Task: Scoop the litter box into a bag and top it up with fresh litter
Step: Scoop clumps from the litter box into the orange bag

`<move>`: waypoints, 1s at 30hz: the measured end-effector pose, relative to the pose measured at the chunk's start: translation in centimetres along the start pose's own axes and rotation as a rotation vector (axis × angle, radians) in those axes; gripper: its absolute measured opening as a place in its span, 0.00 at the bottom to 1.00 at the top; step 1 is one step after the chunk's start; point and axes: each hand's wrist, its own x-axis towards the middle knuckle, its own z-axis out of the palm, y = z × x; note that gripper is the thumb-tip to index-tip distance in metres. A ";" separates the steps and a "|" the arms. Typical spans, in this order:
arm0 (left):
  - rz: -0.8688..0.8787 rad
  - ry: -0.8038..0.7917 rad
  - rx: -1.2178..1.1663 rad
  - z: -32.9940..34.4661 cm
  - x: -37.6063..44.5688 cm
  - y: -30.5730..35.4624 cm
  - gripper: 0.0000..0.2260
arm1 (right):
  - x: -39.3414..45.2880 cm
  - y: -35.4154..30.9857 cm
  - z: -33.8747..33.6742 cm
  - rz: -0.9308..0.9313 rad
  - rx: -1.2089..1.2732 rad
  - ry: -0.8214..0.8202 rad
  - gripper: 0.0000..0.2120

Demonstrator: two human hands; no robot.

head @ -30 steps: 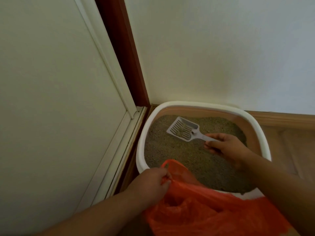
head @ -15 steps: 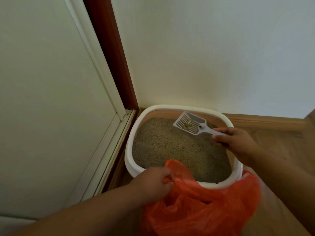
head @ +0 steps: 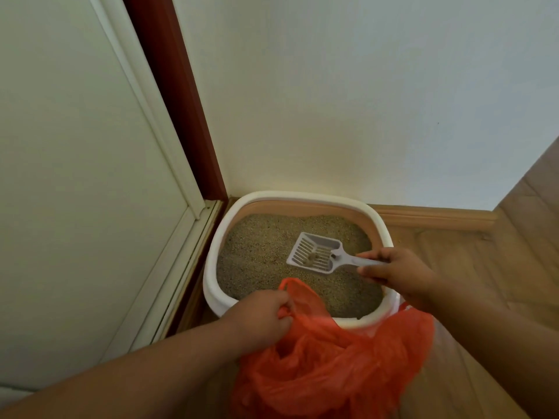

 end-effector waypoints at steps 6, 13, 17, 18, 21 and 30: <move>-0.050 0.017 -0.008 -0.8 -0.5 -0.2 0.15 | -0.6 0.0 0.2 -0.006 0.055 -0.036 0.16; -0.110 -0.163 0.078 -1.1 -1.1 -0.1 0.58 | -1.2 -1.3 -1.1 -0.039 0.009 -0.110 0.15; -0.108 -0.203 0.087 -1.1 -1.4 0.0 0.67 | -1.2 -3.1 -3.2 -0.108 0.084 -0.033 0.18; -0.113 -0.200 0.077 -1.2 -1.4 0.1 0.68 | -1.1 -3.6 -3.8 -0.114 0.104 -0.011 0.19; -0.120 -0.168 0.030 -1.3 -1.3 0.3 0.69 | -1.2 -4.9 -5.0 -0.122 0.099 0.008 0.19; -0.190 -0.104 -0.269 -2.3 -1.0 1.0 0.67 | -3.1 -5.7 -4.5 -0.167 -0.201 -0.189 0.15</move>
